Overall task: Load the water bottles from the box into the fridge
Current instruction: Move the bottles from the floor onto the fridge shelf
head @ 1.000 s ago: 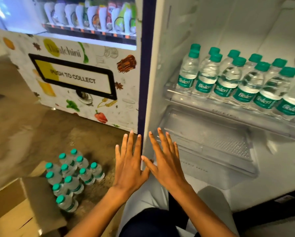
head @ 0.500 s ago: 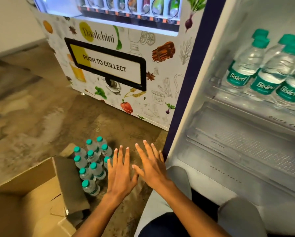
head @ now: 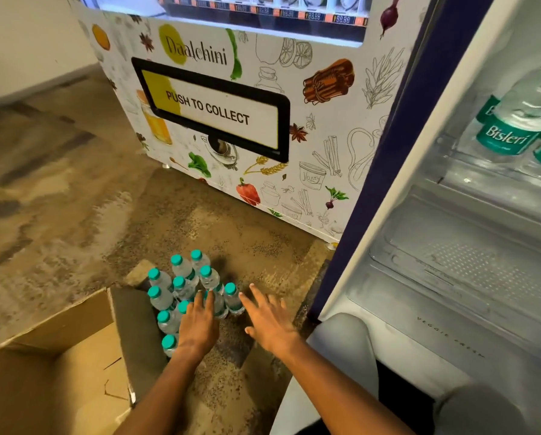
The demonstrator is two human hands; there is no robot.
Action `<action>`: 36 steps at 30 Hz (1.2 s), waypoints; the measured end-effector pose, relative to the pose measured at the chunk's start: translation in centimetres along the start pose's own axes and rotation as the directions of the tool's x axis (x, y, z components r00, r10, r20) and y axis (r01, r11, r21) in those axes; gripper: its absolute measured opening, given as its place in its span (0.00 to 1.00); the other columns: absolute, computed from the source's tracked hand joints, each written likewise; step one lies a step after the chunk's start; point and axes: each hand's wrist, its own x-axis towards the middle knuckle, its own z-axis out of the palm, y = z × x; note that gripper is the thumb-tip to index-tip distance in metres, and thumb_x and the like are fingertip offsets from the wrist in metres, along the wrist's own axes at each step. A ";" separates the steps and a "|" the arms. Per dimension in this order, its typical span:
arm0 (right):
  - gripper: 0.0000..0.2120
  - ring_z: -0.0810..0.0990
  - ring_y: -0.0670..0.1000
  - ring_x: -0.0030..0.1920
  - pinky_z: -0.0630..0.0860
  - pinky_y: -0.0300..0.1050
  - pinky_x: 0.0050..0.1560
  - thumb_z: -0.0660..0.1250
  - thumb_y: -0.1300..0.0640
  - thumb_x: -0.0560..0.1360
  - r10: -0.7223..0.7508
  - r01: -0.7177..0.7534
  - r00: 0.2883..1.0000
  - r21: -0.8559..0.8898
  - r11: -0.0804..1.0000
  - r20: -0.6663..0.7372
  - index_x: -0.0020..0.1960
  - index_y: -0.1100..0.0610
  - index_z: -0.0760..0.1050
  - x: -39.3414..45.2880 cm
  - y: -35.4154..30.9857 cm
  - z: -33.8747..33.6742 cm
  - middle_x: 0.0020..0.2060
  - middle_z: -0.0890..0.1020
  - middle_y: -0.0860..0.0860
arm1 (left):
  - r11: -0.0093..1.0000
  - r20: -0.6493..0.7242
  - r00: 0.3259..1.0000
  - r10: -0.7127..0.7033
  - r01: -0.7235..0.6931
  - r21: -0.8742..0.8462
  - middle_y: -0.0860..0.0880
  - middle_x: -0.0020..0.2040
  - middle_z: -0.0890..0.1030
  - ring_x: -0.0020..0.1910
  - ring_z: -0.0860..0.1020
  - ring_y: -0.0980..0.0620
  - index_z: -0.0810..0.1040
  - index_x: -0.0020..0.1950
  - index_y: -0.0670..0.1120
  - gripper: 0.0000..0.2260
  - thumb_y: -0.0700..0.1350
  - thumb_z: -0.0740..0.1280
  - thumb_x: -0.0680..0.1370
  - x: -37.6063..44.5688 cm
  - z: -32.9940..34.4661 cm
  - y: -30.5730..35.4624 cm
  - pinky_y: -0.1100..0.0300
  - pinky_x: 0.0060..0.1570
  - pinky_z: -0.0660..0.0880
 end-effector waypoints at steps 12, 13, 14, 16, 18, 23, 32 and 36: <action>0.42 0.58 0.64 0.75 0.62 0.64 0.71 0.69 0.61 0.77 -0.038 0.038 0.999 0.001 0.999 0.037 0.79 0.48 0.46 4.9 -1.4 1.5 0.79 0.43 0.49 | 0.996 -0.033 0.998 0.051 -0.053 -0.068 0.40 0.58 0.79 0.55 0.78 0.41 0.77 0.60 0.41 0.12 0.39 0.64 0.77 5.7 0.5 -1.3 0.53 0.50 0.74; 0.42 0.58 0.64 0.75 0.62 0.64 0.71 0.69 0.61 0.77 -0.038 0.038 0.998 0.005 0.999 0.047 0.79 0.48 0.45 5.2 -1.3 1.7 0.79 0.42 0.49 | 0.995 -0.021 0.998 0.054 -0.055 -0.079 0.40 0.56 0.79 0.55 0.79 0.42 0.77 0.59 0.41 0.12 0.39 0.64 0.77 6.0 0.7 -1.2 0.53 0.49 0.74; 0.43 0.58 0.64 0.75 0.62 0.64 0.71 0.69 0.62 0.77 -0.040 0.039 0.998 0.006 0.999 0.055 0.79 0.47 0.45 5.4 -1.3 1.9 0.79 0.42 0.48 | 0.994 -0.016 0.998 0.060 -0.061 -0.093 0.40 0.55 0.80 0.54 0.79 0.42 0.77 0.59 0.41 0.11 0.39 0.64 0.77 6.4 0.8 -1.2 0.53 0.49 0.74; 0.43 0.58 0.64 0.75 0.62 0.64 0.71 0.68 0.63 0.76 -0.037 0.036 0.997 0.007 0.999 0.063 0.79 0.46 0.44 5.9 -1.2 2.2 0.79 0.40 0.48 | 0.991 -0.006 0.998 0.057 -0.058 -0.117 0.41 0.53 0.80 0.52 0.79 0.44 0.78 0.56 0.42 0.09 0.41 0.64 0.77 7.0 0.9 -1.4 0.54 0.48 0.76; 0.44 0.56 0.64 0.75 0.60 0.64 0.72 0.67 0.65 0.77 -0.036 0.034 0.997 0.026 0.999 0.068 0.79 0.45 0.44 6.5 -1.1 2.4 0.79 0.38 0.46 | 0.992 0.009 0.999 0.047 -0.045 -0.118 0.42 0.52 0.80 0.51 0.79 0.46 0.78 0.53 0.42 0.08 0.42 0.64 0.77 7.4 1.0 -1.7 0.55 0.48 0.77; 0.42 0.56 0.63 0.75 0.61 0.62 0.72 0.62 0.70 0.78 -0.033 0.028 0.993 0.046 0.999 0.110 0.80 0.44 0.44 8.1 -1.9 2.4 0.78 0.35 0.43 | 0.993 0.019 0.999 0.025 -0.023 -0.116 0.41 0.53 0.80 0.51 0.79 0.46 0.78 0.55 0.42 0.08 0.40 0.64 0.77 7.8 1.0 -1.6 0.57 0.46 0.74; 0.16 0.70 0.65 0.66 0.71 0.60 0.63 0.54 0.63 0.83 -0.075 0.073 0.997 0.051 0.996 0.035 0.70 0.59 0.66 7.3 -2.4 2.9 0.72 0.61 0.61 | 0.992 -0.010 1.000 0.004 -0.006 -0.129 0.41 0.53 0.80 0.53 0.79 0.43 0.77 0.54 0.41 0.07 0.40 0.65 0.77 7.4 1.4 -1.7 0.55 0.48 0.74; 0.24 0.75 0.63 0.62 0.75 0.54 0.60 0.57 0.73 0.78 0.010 -0.012 1.000 0.061 0.998 0.024 0.72 0.60 0.64 6.8 -2.4 3.1 0.73 0.60 0.63 | 0.990 -0.046 0.999 0.007 -0.014 -0.143 0.42 0.53 0.80 0.52 0.79 0.45 0.77 0.54 0.42 0.07 0.40 0.65 0.77 7.3 1.6 -2.0 0.54 0.49 0.76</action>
